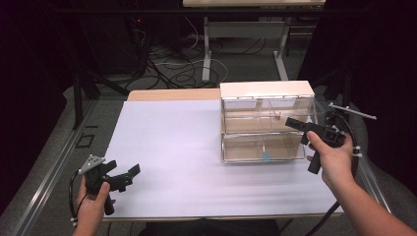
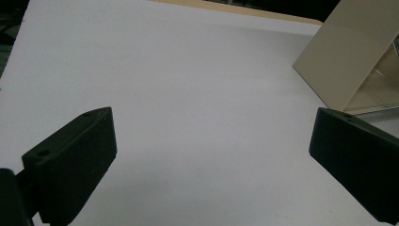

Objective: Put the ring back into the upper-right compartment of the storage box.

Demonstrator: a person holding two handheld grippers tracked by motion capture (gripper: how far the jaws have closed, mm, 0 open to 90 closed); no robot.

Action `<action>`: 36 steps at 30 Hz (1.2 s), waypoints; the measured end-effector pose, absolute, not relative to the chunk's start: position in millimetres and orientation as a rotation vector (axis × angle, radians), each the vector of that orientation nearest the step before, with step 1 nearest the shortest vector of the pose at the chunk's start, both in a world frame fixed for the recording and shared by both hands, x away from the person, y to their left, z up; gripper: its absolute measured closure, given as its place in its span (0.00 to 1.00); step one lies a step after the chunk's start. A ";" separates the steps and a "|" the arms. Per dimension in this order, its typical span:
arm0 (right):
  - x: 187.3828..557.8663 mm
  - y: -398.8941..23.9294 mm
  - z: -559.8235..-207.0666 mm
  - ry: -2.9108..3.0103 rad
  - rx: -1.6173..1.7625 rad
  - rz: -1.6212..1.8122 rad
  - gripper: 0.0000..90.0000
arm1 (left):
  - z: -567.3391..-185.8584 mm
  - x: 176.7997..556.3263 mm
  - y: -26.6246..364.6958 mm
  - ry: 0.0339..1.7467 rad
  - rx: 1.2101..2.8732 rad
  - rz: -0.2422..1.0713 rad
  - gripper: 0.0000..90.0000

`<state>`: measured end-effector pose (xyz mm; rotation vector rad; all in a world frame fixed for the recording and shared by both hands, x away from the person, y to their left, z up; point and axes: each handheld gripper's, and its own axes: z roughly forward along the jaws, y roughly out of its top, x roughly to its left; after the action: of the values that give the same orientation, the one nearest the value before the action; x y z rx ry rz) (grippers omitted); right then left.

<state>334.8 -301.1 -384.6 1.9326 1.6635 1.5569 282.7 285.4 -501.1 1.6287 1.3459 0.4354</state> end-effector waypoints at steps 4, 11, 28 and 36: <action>330.7 -299.2 -383.1 1.678 1.913 1.574 0.61 | -501.2 282.8 285.3 1.347 1.629 0.434 0.02; 323.6 -294.0 -380.2 1.662 1.855 1.594 0.57 | -501.1 282.8 285.4 1.348 1.630 0.434 0.02; 309.2 -279.0 -379.0 1.793 1.753 1.604 0.44 | -501.1 282.6 285.0 1.346 1.630 0.431 0.02; 304.8 -266.1 -381.6 1.897 1.678 1.581 0.39 | -501.0 282.2 284.1 1.342 1.640 0.427 0.02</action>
<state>304.8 -266.1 -381.6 1.6775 1.8972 1.5809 282.2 284.1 -501.0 1.6397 1.3422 0.4265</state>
